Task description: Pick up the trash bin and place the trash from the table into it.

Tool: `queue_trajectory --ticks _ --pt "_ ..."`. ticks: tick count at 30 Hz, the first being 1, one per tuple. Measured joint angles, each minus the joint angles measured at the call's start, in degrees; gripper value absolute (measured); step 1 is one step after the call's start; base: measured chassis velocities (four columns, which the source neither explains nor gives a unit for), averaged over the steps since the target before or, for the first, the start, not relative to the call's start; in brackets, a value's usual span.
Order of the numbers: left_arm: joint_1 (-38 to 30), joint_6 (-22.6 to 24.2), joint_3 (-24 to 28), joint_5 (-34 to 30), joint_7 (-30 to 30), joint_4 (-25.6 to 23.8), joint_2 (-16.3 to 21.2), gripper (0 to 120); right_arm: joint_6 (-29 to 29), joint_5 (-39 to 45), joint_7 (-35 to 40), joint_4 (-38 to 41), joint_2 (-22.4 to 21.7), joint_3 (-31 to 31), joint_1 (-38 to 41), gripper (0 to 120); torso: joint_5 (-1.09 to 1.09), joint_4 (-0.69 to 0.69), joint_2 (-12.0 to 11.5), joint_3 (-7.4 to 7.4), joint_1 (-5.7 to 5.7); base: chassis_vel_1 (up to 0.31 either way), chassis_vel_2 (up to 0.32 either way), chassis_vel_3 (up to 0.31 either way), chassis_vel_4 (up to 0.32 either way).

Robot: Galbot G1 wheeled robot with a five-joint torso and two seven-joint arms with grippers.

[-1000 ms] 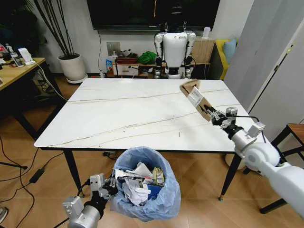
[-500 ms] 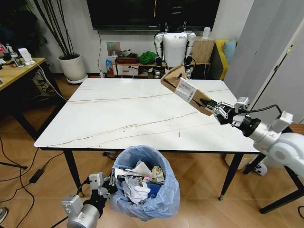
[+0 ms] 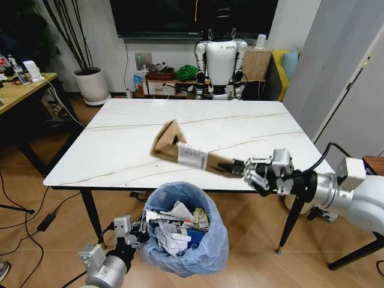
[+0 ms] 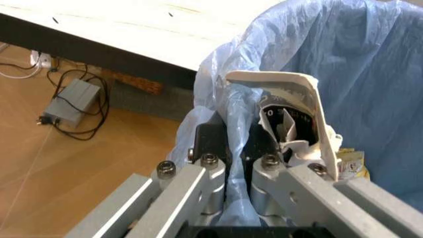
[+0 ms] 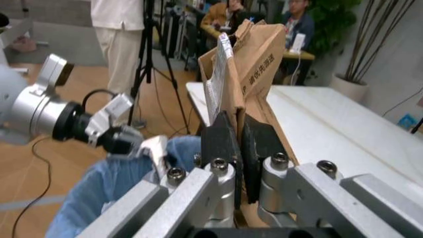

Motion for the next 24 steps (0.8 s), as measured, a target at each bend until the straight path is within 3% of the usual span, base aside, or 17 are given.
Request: queue_trajectory --ticks 13,24 --pt "0.0 0.0 -0.4 -0.2 -0.1 -0.1 -0.2 0 0.9 -4.4 -1.8 -2.4 0.4 -7.3 0.4 0 0.0 0.0 0.0 0.0 0.0 0.0 0.0 0.0 0.0" --pt "-0.3 0.1 -0.5 -0.3 -0.3 -0.1 -0.3 0 1.8 -6.2 -2.2 -3.2 0.9 -9.6 0.5 0 -0.01 0.0 0.0 0.01 0.0 0.0 0.0 0.0 0.0"
